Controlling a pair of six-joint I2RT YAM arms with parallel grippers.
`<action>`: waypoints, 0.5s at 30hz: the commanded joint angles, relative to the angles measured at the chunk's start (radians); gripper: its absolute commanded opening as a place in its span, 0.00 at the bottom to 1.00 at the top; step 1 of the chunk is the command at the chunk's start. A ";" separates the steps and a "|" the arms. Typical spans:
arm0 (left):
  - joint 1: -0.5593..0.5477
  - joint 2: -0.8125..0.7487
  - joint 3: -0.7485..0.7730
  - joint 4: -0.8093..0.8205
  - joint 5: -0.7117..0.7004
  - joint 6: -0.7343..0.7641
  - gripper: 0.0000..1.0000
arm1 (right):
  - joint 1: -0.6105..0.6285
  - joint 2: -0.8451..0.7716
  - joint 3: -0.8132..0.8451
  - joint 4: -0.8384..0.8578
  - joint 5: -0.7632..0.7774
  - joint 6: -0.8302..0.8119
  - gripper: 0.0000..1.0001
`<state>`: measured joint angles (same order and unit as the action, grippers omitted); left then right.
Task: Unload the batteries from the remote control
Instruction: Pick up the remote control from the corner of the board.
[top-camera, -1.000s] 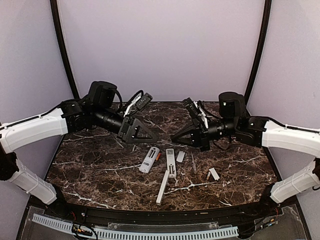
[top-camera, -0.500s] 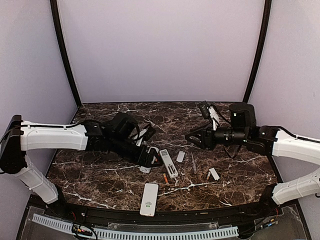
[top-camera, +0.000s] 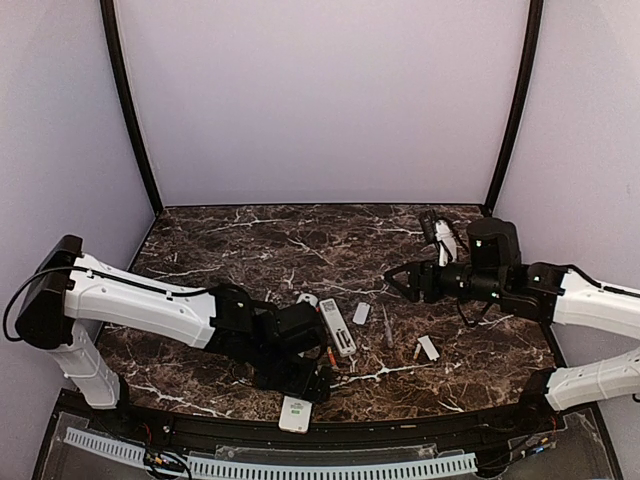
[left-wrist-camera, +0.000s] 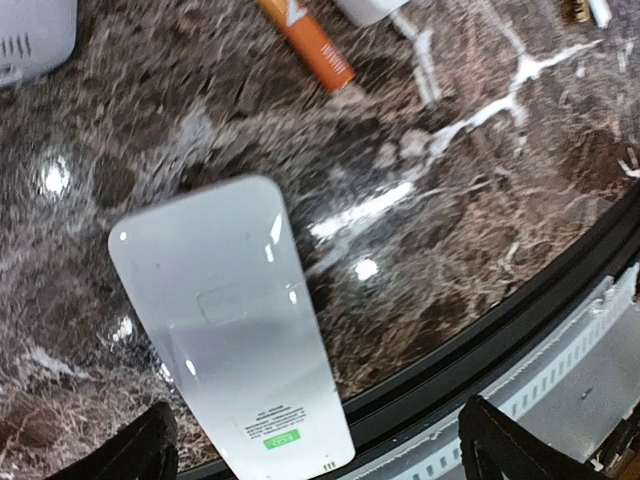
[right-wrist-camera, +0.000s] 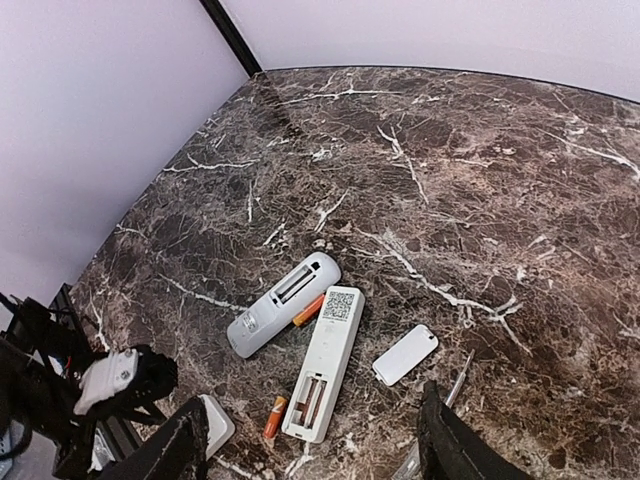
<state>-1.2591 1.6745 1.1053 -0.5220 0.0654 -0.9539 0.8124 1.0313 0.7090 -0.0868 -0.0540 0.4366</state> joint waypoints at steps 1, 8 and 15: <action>-0.052 0.049 0.052 -0.173 -0.110 -0.166 0.98 | -0.004 -0.043 -0.021 -0.009 0.050 0.006 0.70; -0.090 0.156 0.138 -0.260 -0.135 -0.179 0.99 | -0.003 -0.060 -0.043 0.029 0.043 -0.002 0.72; -0.091 0.206 0.161 -0.308 -0.158 -0.121 0.83 | -0.004 -0.071 -0.063 0.046 0.070 0.021 0.73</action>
<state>-1.3449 1.8606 1.2461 -0.7490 -0.0605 -1.1027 0.8124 0.9764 0.6697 -0.0807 -0.0216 0.4419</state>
